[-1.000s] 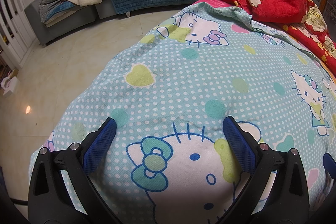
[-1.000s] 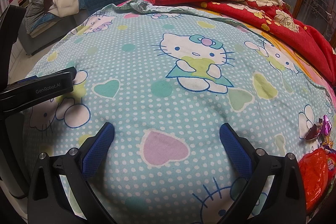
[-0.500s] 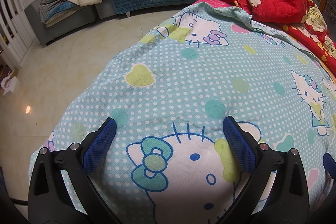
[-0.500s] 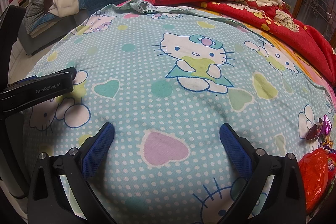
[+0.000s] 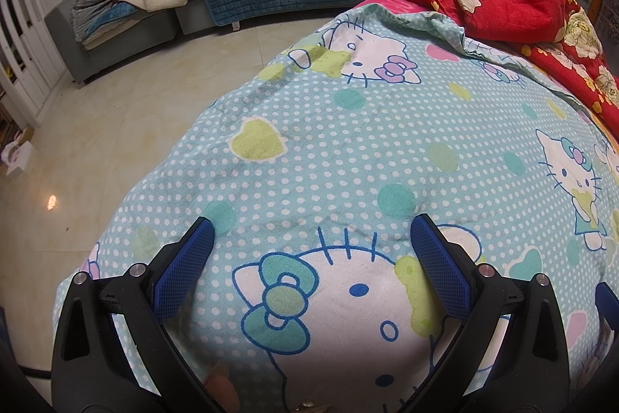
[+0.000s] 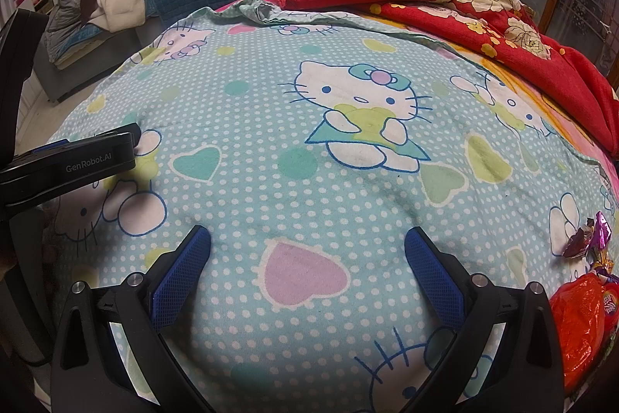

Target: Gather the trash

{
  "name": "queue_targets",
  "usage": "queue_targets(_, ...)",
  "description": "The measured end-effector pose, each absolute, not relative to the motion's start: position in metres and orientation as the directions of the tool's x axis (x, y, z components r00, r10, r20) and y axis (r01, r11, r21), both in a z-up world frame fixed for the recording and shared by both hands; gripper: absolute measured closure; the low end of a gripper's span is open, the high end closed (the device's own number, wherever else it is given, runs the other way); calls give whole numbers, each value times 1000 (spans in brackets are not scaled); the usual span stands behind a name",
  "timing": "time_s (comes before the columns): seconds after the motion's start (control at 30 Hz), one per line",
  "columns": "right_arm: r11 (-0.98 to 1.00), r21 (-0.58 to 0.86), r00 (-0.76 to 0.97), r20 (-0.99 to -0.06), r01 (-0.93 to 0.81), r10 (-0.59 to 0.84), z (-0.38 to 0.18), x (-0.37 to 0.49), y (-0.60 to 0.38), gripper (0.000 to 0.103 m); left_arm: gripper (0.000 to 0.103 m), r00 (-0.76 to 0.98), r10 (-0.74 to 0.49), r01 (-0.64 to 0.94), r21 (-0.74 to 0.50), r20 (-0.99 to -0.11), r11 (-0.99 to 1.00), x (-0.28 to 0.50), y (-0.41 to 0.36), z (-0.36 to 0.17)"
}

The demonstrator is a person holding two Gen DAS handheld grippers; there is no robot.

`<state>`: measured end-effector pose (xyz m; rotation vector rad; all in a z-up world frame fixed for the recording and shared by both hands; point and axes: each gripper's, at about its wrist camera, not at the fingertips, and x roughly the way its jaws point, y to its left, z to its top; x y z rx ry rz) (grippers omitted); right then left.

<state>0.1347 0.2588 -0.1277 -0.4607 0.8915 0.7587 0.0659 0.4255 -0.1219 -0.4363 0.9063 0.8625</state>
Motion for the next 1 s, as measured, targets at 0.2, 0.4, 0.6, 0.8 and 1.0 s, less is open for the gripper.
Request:
queue_targets(0.2, 654, -48, 395, -830, -755, 394, -127, 137, 259, 5, 10, 378, 488, -805, -19, -787, 592, 49, 411, -106)
queue_targets(0.4, 661, 40, 545, -531, -749, 649, -22, 104, 173, 6, 10, 541, 604, -758, -27, -585, 652, 19, 341, -41)
queue_targets(0.6, 787, -31, 779, -163, -617, 605, 52, 66, 45, 6, 10, 682, 526, -639, -64, -509, 767, 17, 260, -7)
queue_targets(0.8, 872, -18, 855, -207, -490, 476, 51, 77, -25, 6, 10, 738, 451, -551, -63, -501, 832, 19, 204, 3)
queue_targets(1.0, 874, 58, 823, -311, -482, 475, 30, 87, -43, 6, 10, 749, 416, -515, -58, -517, 855, 17, 183, 1)
